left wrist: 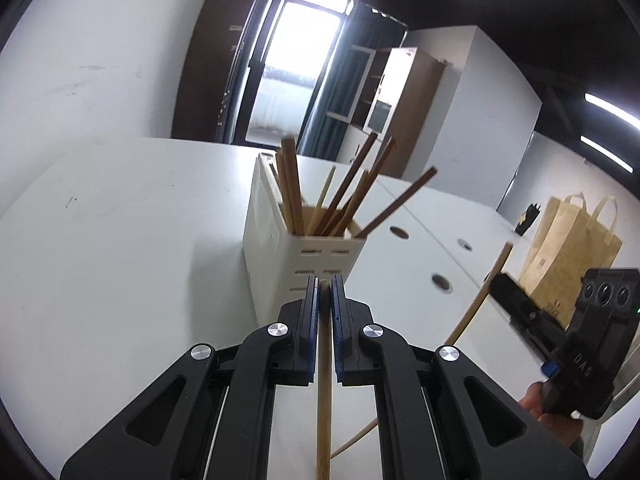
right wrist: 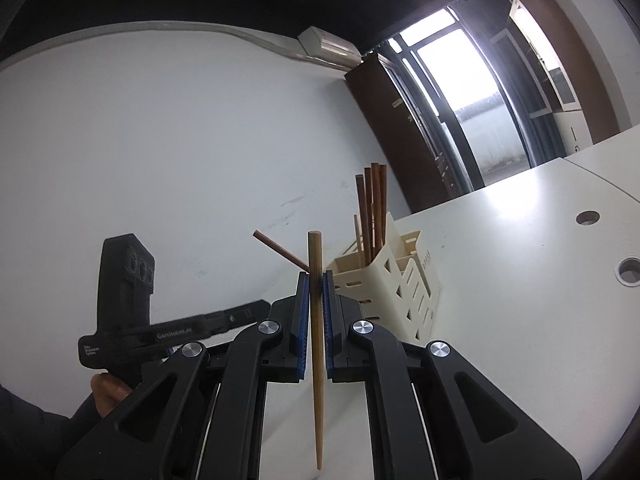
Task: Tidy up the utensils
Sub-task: 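Lift both light chopsticks upright and carry them above the holder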
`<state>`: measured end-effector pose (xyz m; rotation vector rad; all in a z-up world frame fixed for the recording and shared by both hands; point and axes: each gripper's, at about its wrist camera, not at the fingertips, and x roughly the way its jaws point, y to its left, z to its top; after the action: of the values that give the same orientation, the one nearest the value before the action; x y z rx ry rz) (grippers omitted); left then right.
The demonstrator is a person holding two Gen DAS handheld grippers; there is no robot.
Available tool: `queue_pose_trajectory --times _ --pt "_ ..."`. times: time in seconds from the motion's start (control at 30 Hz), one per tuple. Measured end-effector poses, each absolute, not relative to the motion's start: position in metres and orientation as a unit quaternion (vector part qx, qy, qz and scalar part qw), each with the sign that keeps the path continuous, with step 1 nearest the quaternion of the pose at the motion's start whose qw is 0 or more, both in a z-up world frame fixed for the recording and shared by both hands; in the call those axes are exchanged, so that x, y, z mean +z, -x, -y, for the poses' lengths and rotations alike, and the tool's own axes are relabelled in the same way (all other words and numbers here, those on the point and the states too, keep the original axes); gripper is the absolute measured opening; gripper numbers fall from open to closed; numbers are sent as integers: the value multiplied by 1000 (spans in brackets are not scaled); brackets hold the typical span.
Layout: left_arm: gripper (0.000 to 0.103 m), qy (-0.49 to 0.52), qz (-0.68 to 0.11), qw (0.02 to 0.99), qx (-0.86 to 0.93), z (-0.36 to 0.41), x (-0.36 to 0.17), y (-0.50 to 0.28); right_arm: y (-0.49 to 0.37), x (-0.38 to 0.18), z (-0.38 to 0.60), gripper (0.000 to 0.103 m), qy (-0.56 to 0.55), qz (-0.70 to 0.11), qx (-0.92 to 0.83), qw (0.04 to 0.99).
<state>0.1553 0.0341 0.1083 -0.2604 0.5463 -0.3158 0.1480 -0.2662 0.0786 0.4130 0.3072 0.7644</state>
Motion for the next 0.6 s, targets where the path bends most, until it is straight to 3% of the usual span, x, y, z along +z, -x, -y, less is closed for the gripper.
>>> queue_pose_trajectory --times 0.6 --pt "6 99 -188 965 -154 13 219 -221 -188 174 248 7 -146 -59 357 921"
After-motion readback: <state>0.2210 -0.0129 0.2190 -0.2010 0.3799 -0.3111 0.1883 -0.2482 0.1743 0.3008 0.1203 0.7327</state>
